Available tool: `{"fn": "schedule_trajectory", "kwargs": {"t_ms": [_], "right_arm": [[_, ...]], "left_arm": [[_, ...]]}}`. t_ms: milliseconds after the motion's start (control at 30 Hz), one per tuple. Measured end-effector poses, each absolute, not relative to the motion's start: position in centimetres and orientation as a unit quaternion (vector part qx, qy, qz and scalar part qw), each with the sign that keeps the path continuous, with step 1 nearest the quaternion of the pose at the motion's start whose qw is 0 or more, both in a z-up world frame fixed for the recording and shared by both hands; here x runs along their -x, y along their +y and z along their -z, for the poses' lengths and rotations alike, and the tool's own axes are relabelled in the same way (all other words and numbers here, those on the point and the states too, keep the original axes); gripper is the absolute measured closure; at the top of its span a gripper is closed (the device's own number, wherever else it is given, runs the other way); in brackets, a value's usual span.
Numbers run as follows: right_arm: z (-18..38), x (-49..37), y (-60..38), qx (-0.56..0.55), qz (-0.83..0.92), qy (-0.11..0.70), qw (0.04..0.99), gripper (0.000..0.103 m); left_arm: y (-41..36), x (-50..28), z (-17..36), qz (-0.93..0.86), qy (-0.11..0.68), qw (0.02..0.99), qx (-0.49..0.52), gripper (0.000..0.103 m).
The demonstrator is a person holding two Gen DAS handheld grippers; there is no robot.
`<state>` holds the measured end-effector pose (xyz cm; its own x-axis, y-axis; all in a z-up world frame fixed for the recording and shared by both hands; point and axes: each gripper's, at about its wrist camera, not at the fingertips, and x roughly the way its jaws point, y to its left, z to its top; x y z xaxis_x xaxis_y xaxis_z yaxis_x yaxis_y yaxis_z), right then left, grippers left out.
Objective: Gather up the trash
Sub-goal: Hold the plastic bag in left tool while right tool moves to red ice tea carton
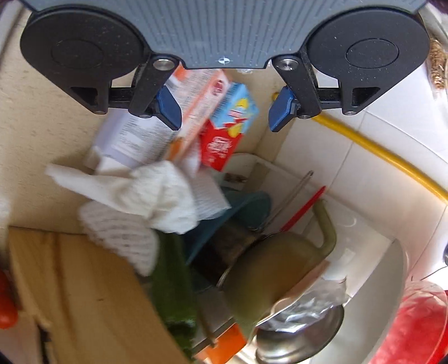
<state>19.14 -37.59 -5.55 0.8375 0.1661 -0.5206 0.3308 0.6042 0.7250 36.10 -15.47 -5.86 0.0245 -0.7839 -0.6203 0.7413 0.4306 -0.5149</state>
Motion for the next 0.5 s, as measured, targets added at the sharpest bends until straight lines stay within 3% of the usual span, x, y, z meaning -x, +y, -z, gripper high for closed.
{"fn": "schedule_trajectory", "kwargs": {"t_ms": [133, 300, 500], "right_arm": [[5.8, -23.2, -37.1, -0.466, 0.026, 0.305, 0.830, 0.027], [6.3, -27.8, -35.4, -0.404, 0.061, 0.374, 0.832, 0.030], [6.0, -25.5, -35.3, -0.354, 0.092, 0.423, 0.829, 0.024]], "left_arm": [[-13.9, -37.9, 3.9, 0.518, 0.414, 0.748, 0.030, 0.068], [-13.1, -39.8, 3.3, 0.505, 0.398, 0.765, 0.040, 0.068], [-13.7, -41.0, 4.2, 0.513, 0.403, 0.756, 0.051, 0.068]]}}
